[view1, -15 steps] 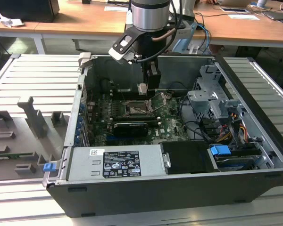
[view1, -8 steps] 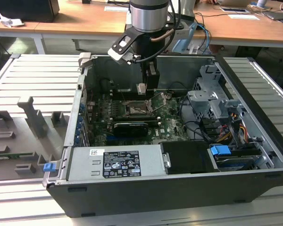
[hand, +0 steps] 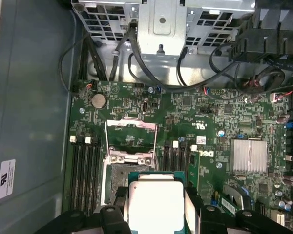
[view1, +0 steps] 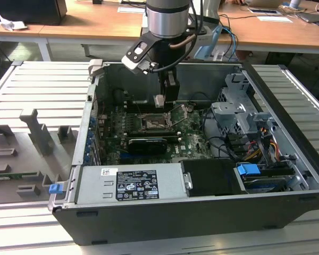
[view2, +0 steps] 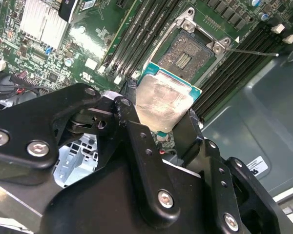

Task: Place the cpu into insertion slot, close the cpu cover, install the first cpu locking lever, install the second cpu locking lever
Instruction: 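Place the cpu into insertion slot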

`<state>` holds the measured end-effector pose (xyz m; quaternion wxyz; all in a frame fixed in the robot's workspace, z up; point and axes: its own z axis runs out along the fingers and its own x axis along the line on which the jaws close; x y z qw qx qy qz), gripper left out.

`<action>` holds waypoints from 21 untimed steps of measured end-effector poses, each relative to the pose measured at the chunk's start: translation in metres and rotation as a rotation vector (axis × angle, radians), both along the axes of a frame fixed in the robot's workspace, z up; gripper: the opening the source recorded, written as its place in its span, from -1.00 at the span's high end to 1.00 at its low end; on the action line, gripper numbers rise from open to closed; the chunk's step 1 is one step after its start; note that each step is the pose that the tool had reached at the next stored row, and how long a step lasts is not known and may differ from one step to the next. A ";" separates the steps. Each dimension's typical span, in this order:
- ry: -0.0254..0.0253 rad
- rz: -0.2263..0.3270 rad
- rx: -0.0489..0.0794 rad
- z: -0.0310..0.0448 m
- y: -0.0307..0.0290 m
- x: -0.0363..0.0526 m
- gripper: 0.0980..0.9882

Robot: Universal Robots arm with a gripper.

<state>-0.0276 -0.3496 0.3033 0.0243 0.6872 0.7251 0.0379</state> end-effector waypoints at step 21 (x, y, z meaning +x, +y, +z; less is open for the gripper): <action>-0.0047 -0.044 -0.004 -0.0326 0.0088 -0.0126 0.00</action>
